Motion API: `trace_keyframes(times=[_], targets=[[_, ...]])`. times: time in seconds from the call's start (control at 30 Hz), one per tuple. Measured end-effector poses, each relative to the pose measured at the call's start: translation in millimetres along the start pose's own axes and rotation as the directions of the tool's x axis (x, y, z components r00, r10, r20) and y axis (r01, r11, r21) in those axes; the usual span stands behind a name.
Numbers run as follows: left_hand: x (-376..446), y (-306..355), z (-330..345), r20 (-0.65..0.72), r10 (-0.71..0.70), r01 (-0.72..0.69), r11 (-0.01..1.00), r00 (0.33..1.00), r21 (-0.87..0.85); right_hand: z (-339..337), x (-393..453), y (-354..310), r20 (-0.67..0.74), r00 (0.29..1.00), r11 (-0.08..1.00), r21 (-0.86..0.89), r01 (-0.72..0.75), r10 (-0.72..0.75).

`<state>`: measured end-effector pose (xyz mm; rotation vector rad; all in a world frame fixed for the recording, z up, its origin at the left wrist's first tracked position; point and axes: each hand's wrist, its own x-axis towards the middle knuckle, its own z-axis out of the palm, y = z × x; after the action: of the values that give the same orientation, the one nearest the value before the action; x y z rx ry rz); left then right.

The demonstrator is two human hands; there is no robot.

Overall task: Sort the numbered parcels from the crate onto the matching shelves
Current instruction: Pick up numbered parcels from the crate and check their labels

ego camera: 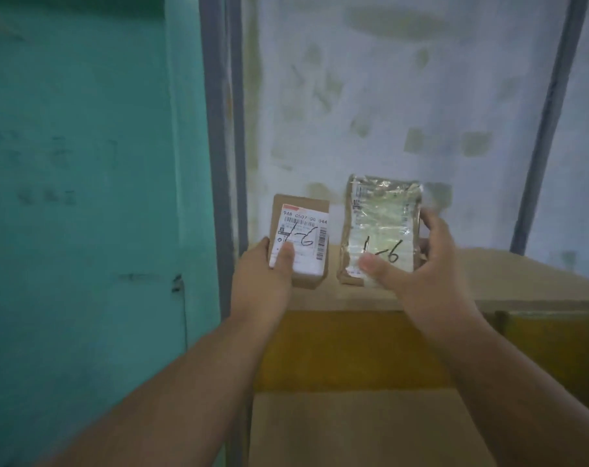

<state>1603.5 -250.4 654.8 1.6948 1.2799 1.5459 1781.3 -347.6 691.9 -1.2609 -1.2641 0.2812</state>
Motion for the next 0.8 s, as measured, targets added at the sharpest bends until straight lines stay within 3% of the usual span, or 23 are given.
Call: trace_keyframes(times=[0.17,0.4,0.53,0.67,0.8], targets=[[27,-6,20,-0.094,-0.043,0.051,0.995,0.995,0.085,19,44,33,0.062,0.998,0.998,0.063,0.026,-0.03],[57,-20,44,-0.241,-0.232,0.296,0.913,0.943,0.281,36,92,60,0.176,0.984,0.998,0.059,0.017,-0.027],[60,-24,58,-0.32,-0.272,0.369,0.881,0.907,0.297,33,114,80,0.216,0.976,0.998,0.065,0.023,-0.037],[52,-15,66,-0.407,-0.174,0.337,0.865,0.896,0.372,26,132,97,0.278,0.96,0.996,0.094,0.0,-0.026],[24,-4,71,-0.407,0.068,0.185,0.814,0.911,0.55,22,142,105,0.305,0.952,0.997,0.083,0.008,-0.033]])
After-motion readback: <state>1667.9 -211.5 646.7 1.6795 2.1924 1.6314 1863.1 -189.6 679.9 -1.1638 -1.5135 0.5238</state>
